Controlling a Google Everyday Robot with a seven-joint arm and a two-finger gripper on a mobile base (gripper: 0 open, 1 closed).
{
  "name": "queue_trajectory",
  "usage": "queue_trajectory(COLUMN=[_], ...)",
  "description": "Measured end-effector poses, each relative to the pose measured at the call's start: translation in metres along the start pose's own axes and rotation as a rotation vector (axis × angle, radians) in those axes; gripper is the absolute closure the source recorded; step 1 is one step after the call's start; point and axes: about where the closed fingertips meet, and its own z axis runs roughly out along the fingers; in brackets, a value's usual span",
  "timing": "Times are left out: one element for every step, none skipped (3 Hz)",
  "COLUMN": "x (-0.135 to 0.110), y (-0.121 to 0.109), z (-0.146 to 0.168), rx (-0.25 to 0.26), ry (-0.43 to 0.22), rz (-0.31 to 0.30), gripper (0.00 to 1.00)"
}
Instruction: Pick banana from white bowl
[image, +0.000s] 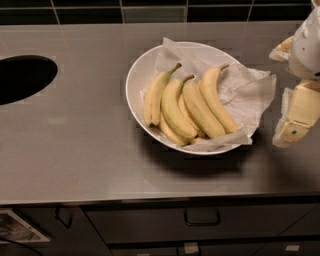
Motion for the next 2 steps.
queue_trajectory(x=[0.000,-0.009], y=[0.000,0.004], z=[0.000,0.014], rx=[0.000,-0.023], ry=[0.000,-0.047], rz=[0.000,0.020], gripper=[0.00,0.00])
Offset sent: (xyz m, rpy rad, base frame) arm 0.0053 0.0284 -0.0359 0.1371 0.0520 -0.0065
